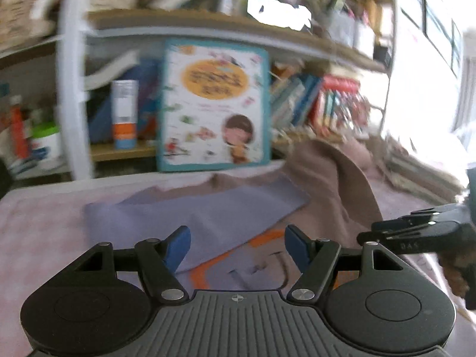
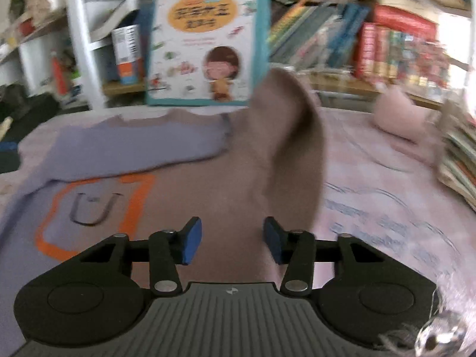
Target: Fold clothes
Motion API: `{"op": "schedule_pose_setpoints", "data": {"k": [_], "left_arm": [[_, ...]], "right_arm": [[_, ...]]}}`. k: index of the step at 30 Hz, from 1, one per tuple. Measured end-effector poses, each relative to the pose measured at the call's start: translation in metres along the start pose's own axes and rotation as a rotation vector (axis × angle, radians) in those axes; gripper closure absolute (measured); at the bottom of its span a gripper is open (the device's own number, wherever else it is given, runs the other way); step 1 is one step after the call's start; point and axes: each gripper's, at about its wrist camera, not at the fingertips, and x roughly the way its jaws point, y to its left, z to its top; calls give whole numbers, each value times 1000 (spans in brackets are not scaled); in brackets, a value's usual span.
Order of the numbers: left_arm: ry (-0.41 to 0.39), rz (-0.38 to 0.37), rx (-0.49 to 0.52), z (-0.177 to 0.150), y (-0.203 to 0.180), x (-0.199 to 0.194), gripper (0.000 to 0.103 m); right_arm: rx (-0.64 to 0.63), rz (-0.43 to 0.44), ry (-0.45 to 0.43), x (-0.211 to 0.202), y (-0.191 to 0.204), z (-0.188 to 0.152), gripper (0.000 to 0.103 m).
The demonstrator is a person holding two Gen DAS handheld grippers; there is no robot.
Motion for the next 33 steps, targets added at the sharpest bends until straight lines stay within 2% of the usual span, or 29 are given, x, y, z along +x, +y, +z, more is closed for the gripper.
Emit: {"op": "schedule_pose_setpoints", "data": {"k": [1,5,9,10,11,12,13,16,20,25,30,32,33], "left_arm": [[12,-12,32,3,-9,10,33],[58,-64,164,15,-44,48,33],[46,-27,354,18,-75,79,34],[42,-11,400,18,-82,87,43],[58,-5,417,17,-85,96,50],[76,1,429,16,-88,106,65],[94,6,442,14,-91,116,68],[138,-25,443,8,-95,130,68],[136,-31,508,-4,-106,130,66],[104,47,573,-7,-116,139,65],[103,70,630,-10,-129,153,71],[111,58,612,-8,-128,156,81],[94,62,584,-5,-123,155,97]], "right_arm": [[4,-14,-3,-1,-2,-4,72],[-19,-35,6,-3,-4,-12,74],[-12,-4,12,-6,-4,-18,86],[-16,7,12,-8,-2,-21,87],[-16,22,12,-11,-1,-24,87],[-11,42,13,-15,1,-27,88],[-6,62,14,-18,3,-30,88],[0,99,14,-28,8,-38,88],[-4,88,-6,-33,14,-44,88],[-53,41,-28,-35,27,-47,88],[-28,47,-31,-35,25,-47,88],[-17,52,-30,-36,24,-47,88],[-17,52,-31,-36,24,-47,88]]}}
